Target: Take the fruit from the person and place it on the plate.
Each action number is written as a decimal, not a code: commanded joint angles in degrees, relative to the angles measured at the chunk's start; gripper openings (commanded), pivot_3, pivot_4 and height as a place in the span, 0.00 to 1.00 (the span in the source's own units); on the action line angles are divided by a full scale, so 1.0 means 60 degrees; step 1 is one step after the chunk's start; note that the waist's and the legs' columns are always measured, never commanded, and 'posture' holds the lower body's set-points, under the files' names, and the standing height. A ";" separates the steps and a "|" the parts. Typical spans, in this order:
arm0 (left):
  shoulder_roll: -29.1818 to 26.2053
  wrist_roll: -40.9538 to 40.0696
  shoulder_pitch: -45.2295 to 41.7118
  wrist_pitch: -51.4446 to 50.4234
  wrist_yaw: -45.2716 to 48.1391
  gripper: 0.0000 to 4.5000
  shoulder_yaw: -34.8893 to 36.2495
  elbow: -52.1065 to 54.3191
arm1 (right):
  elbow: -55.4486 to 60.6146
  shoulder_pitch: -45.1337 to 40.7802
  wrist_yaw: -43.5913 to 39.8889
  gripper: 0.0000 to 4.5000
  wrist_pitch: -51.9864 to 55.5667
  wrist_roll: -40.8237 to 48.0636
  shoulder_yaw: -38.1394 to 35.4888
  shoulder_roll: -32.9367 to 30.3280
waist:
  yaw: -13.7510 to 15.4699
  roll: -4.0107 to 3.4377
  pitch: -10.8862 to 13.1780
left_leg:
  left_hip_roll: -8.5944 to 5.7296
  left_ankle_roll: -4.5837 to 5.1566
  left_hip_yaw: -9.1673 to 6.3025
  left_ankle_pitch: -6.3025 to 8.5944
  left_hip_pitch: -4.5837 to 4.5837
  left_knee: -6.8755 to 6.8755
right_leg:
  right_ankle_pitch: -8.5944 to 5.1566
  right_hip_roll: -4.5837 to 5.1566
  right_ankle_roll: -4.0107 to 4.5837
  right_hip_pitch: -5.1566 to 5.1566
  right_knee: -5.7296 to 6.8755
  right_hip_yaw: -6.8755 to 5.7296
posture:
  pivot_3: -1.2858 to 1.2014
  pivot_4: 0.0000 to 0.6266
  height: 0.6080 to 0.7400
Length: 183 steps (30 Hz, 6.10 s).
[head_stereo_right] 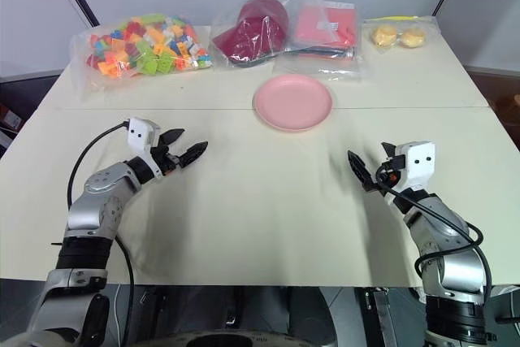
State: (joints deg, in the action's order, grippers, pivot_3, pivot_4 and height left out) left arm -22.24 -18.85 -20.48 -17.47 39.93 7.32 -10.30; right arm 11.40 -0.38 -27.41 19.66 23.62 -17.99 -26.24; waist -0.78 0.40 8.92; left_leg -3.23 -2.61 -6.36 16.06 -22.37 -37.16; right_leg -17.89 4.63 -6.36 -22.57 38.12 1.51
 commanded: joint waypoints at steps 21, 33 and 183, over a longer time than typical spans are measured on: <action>-0.0100 -0.0154 -0.0166 0.0040 0.0211 0.99 -0.0032 0.0444 | -0.0072 -0.0039 0.0095 0.99 -0.0435 -0.0389 0.0089 0.0048 | -0.0001 0.0000 0.0000 | 0.0000 -0.0001 0.0000 0.0000 0.0000 0.0000 | 0.0000 0.0000 0.0000 -0.0001 0.0000 0.0000 | 0.52 0.24 1.00; -0.0166 -0.0088 -0.0140 0.0146 0.0332 0.99 -0.0050 0.0403 | -0.0186 -0.0062 0.0091 0.99 -0.0496 -0.0501 0.0141 0.0054 | -0.0001 0.0000 0.0000 | 0.0000 -0.0001 0.0000 -0.0001 0.0000 0.0000 | 0.0000 0.0000 0.0000 -0.0001 0.0000 0.0000 | 0.52 0.24 1.00; -0.1581 -0.1199 -0.2021 -0.0901 0.1882 1.00 -0.0160 0.0474 | -0.5273 -0.7764 0.0633 0.99 -0.3803 -0.3555 0.2488 0.0583 | -0.0495 0.0000 0.0002 | 0.0000 -0.0055 -0.0008 -0.0032 -0.0012 0.0000 | -0.0002 -0.0002 0.0002 -0.0020 0.0012 0.0002 | 0.52 0.24 1.00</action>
State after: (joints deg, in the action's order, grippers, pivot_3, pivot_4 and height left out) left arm -31.24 -26.44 -32.15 -24.50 52.22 4.13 -8.21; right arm -30.56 -49.45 -21.58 -8.50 -1.14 -0.58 -20.91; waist -3.75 0.40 8.94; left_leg -3.25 -2.93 -6.42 15.87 -22.47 -37.20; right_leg -17.90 4.63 -6.35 -22.69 38.21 1.52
